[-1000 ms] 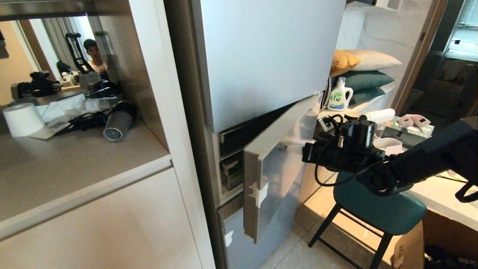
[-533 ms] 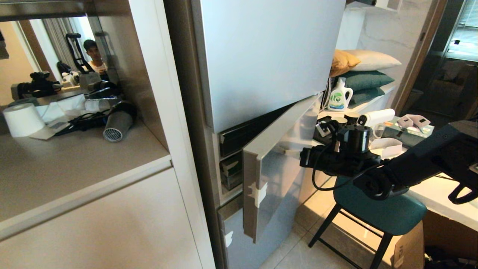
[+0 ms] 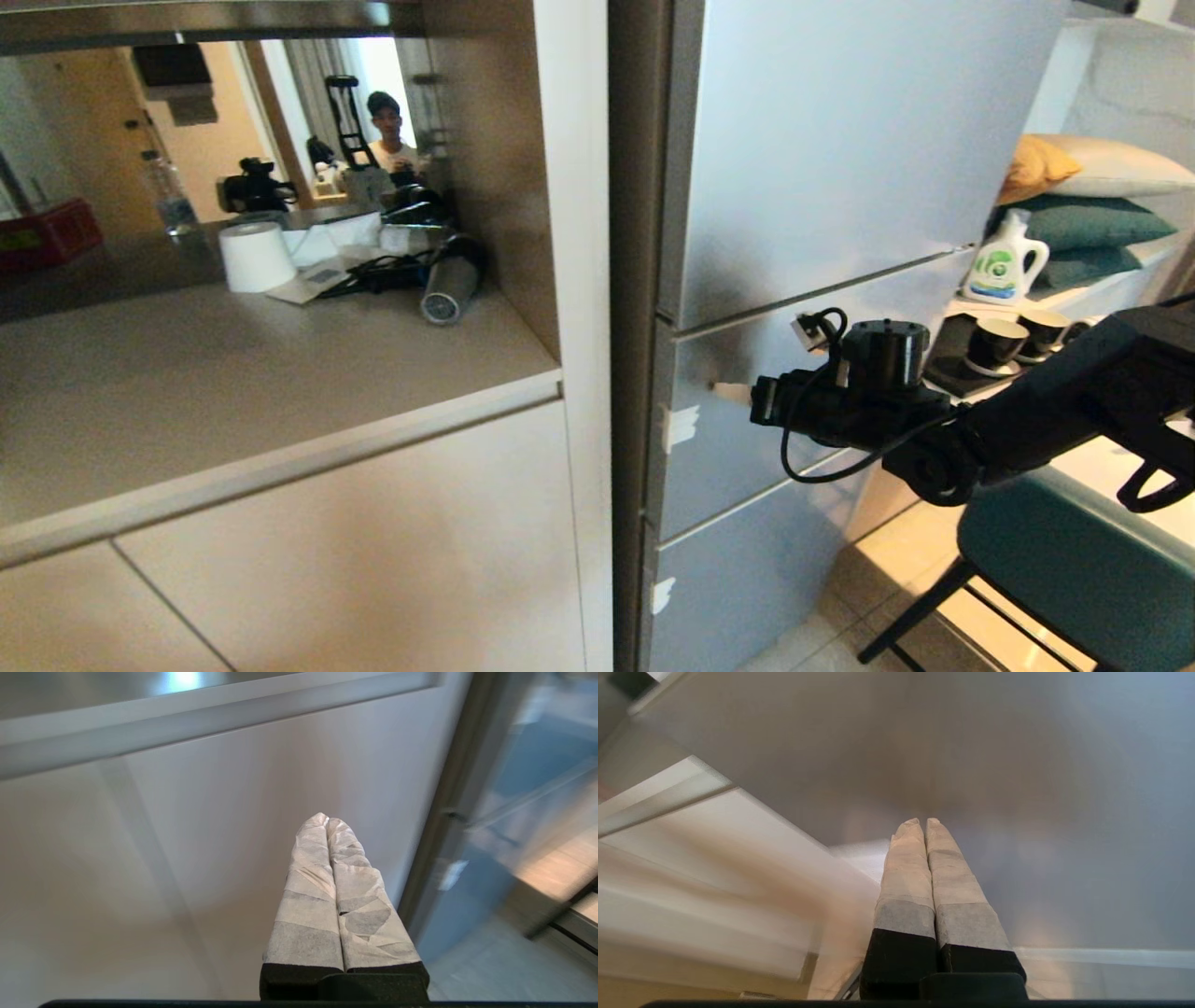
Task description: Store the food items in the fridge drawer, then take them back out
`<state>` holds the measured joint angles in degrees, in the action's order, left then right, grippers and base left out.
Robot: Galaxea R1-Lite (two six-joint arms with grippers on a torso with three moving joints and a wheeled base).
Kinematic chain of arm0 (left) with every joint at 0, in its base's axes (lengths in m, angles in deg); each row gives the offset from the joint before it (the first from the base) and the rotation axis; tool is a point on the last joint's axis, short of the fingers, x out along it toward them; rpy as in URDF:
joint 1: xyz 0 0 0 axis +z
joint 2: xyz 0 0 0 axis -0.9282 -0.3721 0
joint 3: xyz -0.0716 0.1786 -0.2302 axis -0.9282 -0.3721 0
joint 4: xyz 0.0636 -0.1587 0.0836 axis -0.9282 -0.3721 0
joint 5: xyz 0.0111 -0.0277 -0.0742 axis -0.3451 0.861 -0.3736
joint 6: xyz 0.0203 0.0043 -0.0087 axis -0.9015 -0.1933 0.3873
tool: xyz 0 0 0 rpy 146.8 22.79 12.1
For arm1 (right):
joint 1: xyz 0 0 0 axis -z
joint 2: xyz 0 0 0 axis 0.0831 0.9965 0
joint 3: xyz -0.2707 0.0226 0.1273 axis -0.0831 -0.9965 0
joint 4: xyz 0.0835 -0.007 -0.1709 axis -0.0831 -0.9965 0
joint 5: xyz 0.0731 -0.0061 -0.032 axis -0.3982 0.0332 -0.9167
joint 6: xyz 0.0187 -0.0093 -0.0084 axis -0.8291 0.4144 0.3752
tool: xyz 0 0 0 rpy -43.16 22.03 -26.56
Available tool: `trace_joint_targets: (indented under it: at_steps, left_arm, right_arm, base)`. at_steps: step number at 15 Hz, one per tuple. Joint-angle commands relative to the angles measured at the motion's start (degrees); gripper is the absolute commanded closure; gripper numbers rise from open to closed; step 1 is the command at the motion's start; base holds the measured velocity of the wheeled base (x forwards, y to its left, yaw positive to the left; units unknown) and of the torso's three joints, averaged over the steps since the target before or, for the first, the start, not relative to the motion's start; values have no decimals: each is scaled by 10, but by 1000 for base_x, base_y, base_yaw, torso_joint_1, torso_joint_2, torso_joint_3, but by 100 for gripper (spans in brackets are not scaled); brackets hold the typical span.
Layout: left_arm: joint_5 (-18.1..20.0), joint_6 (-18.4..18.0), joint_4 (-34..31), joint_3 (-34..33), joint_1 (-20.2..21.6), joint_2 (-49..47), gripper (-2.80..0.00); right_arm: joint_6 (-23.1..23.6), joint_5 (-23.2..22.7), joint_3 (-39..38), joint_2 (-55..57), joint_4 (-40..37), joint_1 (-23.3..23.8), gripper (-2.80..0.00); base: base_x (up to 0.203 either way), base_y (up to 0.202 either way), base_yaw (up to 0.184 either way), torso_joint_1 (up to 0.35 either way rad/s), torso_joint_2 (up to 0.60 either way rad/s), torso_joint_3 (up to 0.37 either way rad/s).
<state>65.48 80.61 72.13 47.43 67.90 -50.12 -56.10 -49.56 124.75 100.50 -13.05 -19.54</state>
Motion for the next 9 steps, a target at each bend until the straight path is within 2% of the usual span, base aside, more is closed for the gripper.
trace_joint_targets:
  at_steps: [1,4,9]
  left_arm:
    - [0,0,0,-6,0,0,0]
    - [0,0,0,-6,0,0,0]
    - [0,0,0,-6,0,0,0]
  right_arm:
    - [-1,3,-22,-4,24,-2,0]
    - [1,32,-122,-18,132,-2,0]
    - [43,45,-248,-55,153,1,0]
  base:
    - [2,-7,168,2,-2,3]
    - [-1,-5,59,-9,-6,1]
    - [0,0,0,6,1,-1]
